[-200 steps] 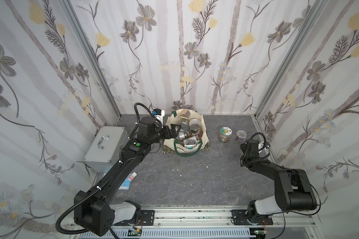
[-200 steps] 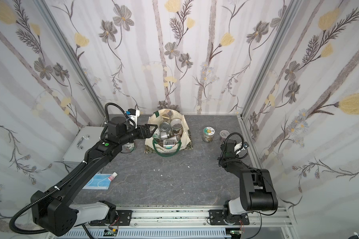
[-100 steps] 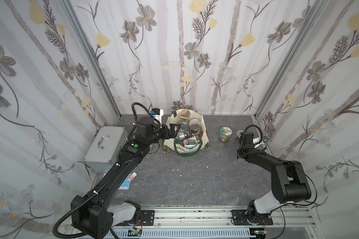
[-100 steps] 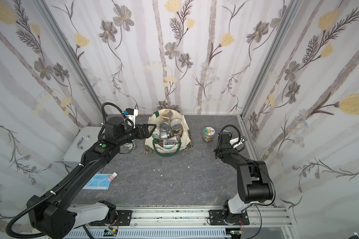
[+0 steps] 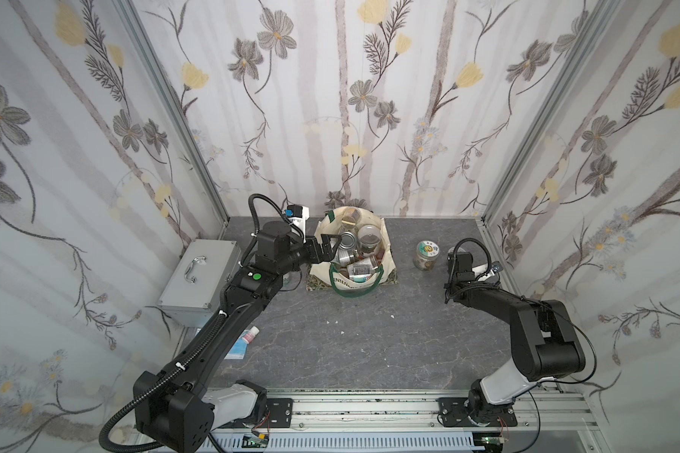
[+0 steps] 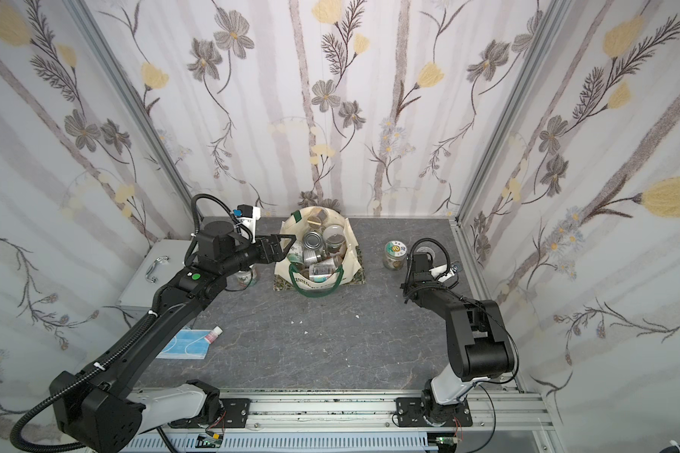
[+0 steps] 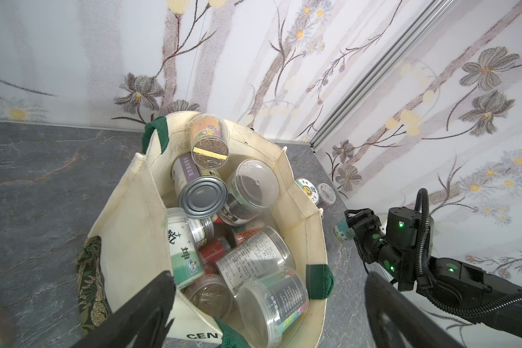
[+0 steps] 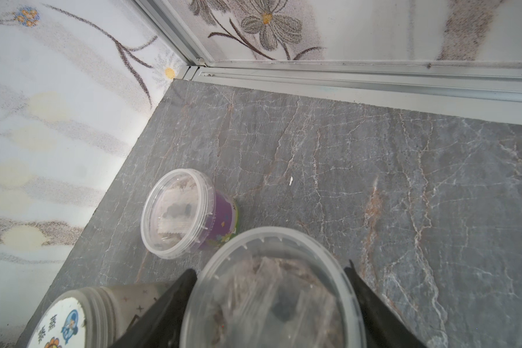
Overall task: Take out the seed jars from the canvas bag
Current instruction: Place the seed jar at the center of the board.
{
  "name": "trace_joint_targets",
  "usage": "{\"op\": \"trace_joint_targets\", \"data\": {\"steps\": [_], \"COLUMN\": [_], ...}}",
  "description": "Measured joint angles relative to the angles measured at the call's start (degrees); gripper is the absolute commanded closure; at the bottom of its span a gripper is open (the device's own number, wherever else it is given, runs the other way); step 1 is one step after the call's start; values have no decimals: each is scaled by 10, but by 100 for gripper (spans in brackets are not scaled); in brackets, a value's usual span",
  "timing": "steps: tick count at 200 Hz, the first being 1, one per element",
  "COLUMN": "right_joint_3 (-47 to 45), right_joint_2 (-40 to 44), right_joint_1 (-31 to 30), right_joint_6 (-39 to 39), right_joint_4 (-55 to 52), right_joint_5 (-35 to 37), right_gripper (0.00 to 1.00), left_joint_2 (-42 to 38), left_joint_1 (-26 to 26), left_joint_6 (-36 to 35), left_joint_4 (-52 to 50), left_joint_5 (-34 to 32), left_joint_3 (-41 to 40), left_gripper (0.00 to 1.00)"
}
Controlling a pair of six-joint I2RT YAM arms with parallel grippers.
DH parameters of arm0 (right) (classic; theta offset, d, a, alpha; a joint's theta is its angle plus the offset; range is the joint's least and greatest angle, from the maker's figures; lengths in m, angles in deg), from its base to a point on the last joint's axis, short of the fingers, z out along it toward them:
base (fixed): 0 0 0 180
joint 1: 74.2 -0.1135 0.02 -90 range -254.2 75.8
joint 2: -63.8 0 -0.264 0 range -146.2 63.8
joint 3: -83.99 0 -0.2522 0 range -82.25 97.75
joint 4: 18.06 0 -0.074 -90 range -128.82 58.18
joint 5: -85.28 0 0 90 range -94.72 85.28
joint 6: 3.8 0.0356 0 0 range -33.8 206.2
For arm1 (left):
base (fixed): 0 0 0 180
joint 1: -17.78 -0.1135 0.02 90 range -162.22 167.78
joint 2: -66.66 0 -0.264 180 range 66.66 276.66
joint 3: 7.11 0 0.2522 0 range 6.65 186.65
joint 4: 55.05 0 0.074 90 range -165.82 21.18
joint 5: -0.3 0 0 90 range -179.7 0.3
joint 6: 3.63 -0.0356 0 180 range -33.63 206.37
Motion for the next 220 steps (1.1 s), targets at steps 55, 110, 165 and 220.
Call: {"op": "trace_joint_targets", "data": {"steps": [55, 110, 165, 220], "right_joint_3": [11, 12, 9, 52], "right_joint_2": [-7, -6, 92, 230], "right_joint_1": [0, 1, 5, 7], "right_joint_6": [11, 15, -28, -113], "right_joint_4": [-19, -29, -34, -62], "right_joint_5": [2, 2, -39, -120], "right_gripper": [24, 1, 0, 0], "left_joint_2": [-2, -2, -4, -20], "left_joint_1": [0, 0, 0, -4], "left_joint_6": [0, 0, -3, -15], "left_joint_4": [0, 0, -1, -4], "left_joint_5": [0, 0, 0, -13], "left_joint_3": [0, 0, 0, -1], "left_gripper": [0, 0, 0, 0]}}
